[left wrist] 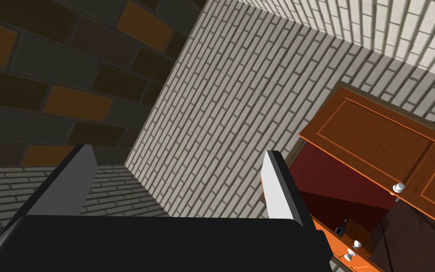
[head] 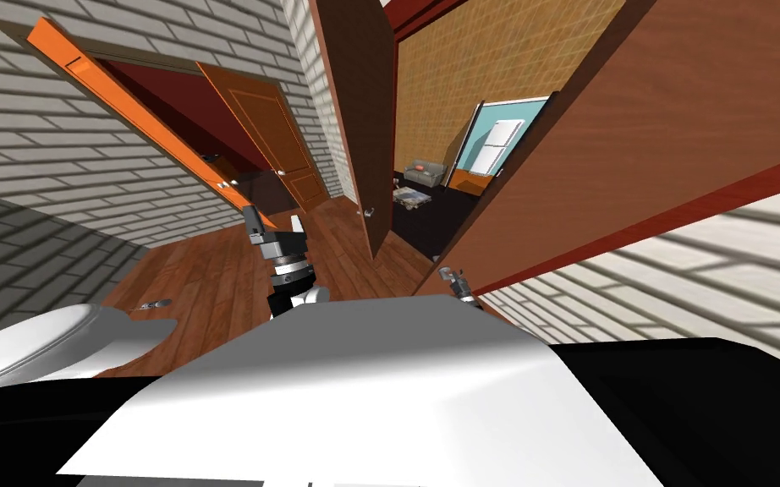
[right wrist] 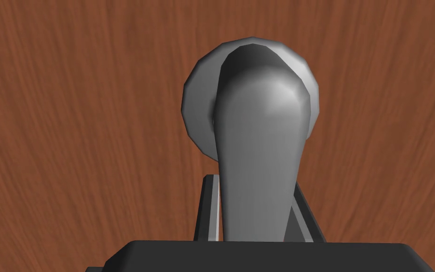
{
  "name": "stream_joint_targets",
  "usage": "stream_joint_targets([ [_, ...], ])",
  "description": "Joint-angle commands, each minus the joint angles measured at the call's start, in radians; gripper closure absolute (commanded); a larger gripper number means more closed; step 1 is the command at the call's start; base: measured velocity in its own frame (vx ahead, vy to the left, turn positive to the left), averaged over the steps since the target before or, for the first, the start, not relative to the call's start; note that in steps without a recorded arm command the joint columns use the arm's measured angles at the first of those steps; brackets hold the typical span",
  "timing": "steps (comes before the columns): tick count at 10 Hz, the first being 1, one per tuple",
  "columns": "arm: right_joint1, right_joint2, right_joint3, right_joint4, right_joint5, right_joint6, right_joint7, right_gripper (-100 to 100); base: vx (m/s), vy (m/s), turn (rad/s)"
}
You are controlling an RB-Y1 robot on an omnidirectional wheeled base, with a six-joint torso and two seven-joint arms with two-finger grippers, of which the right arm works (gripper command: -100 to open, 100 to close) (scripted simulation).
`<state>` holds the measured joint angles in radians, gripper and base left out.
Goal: Pull the door open
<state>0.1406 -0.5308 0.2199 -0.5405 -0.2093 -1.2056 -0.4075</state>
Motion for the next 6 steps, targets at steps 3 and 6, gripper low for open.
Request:
stream_joint_targets([
  [3, -0.036, 0.022, -0.011, 0.017, 0.049, 0.011, -0.01, 100, -0.212, -0.067, 0.095],
  [6, -0.07, 0.035, -0.025, 0.032, 0.086, 0.022, -0.018, 100, -0.177, -0.059, 0.075],
])
